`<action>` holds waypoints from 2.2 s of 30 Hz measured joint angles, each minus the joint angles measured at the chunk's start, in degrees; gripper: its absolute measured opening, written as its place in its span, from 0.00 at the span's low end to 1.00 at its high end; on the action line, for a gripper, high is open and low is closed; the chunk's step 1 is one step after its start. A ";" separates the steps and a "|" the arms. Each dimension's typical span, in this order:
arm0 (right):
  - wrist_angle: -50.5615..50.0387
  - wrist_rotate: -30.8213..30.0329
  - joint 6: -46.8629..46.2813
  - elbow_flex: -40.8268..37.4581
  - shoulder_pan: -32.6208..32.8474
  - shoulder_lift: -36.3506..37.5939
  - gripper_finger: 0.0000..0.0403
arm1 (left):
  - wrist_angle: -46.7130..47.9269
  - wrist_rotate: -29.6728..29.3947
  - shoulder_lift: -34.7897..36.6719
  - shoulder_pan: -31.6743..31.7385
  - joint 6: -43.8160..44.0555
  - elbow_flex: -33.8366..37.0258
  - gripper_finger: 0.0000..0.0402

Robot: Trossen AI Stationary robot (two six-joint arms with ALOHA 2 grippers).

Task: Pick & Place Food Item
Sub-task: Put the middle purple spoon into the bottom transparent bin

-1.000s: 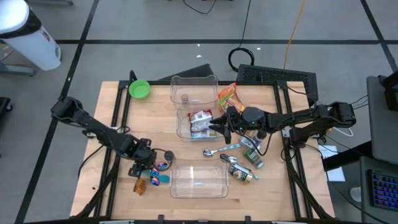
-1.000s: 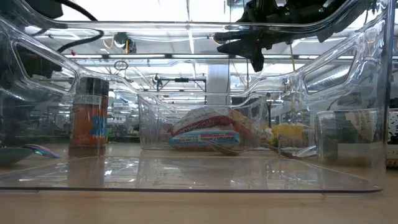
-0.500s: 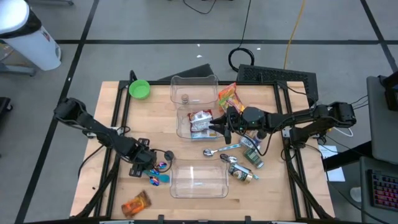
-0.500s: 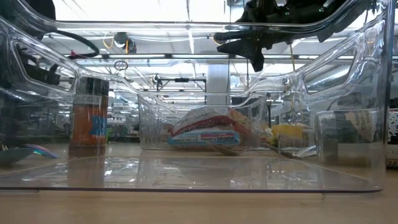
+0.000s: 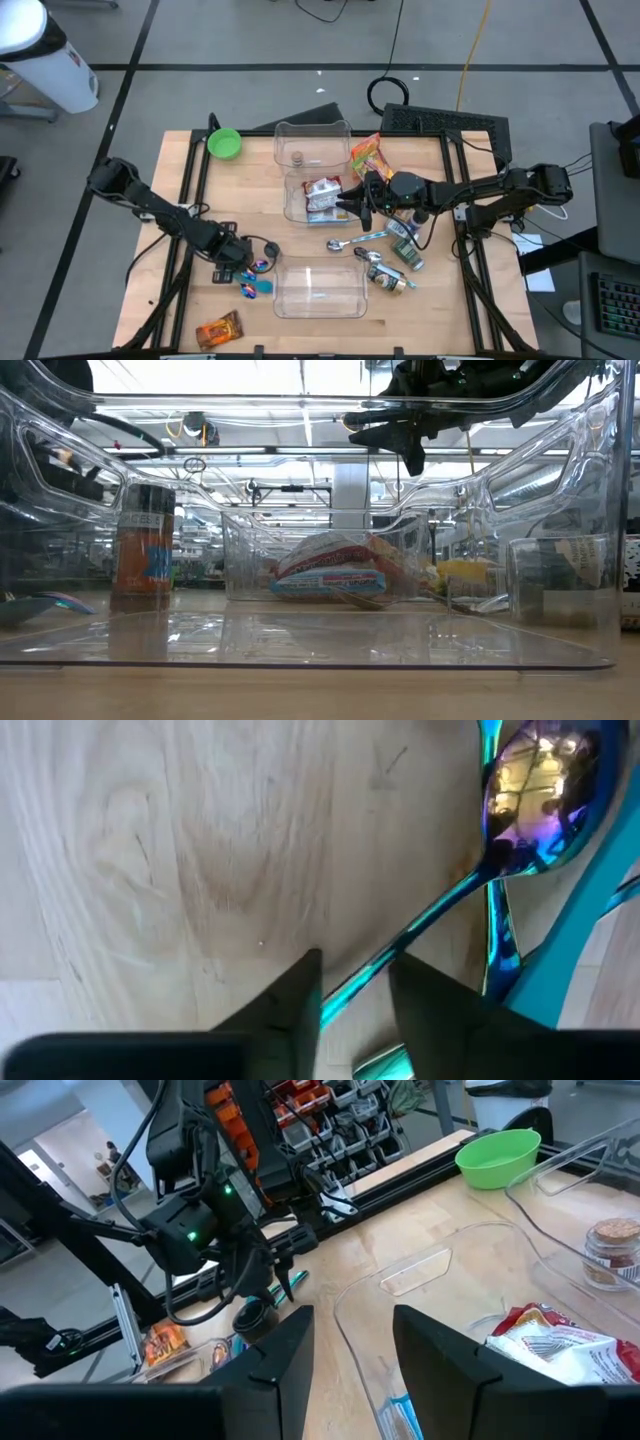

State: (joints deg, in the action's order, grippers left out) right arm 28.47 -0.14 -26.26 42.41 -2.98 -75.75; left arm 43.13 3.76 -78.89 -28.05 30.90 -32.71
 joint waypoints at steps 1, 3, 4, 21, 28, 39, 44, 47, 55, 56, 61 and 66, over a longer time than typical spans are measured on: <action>0.00 0.00 -0.04 0.00 0.00 0.00 0.32 | 0.00 0.08 0.00 0.01 1.27 0.00 0.22; 0.00 0.00 -0.06 0.00 0.00 0.00 0.32 | 0.27 0.36 0.26 0.36 3.98 -0.08 0.14; 0.00 0.00 -0.05 0.00 0.00 0.00 0.32 | 0.36 0.56 0.42 0.65 5.16 -0.33 0.10; 0.84 0.00 -0.09 0.02 0.04 0.00 0.32 | 11.94 0.72 6.87 3.76 13.72 -7.48 0.02; 4.33 0.00 -0.09 0.02 0.04 0.00 0.32 | 20.19 -2.56 7.39 4.39 19.48 -14.78 0.02; 20.82 0.29 -1.71 0.02 2.18 0.00 0.32 | 19.67 -20.38 7.43 10.49 10.64 -32.67 0.02; 23.46 0.24 -3.04 0.02 4.76 0.00 0.32 | 16.74 -26.92 7.50 15.39 1.80 -41.79 0.02; 23.06 -0.06 -2.81 0.40 6.52 0.00 0.32 | 5.60 -27.86 7.50 18.12 -5.63 -44.59 0.02; 18.78 -3.71 3.48 4.16 10.20 0.00 0.32 | -30.07 -15.10 5.66 23.61 -19.43 -45.00 0.02; 18.81 -4.56 3.78 4.22 10.30 0.00 0.32 | -31.82 -13.92 4.98 24.02 -19.68 -44.87 0.02; 19.31 -5.88 4.06 4.31 10.47 0.00 0.32 | -36.72 -8.88 1.45 25.09 -20.55 -44.87 0.02; 19.68 -5.84 4.44 4.31 10.49 0.00 0.32 | -38.77 -4.62 -2.65 24.61 -18.88 -44.82 0.02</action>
State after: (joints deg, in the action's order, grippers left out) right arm 48.15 -5.99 -21.82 46.72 7.51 -75.75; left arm 4.36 -0.85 -81.54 -3.44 12.02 -77.53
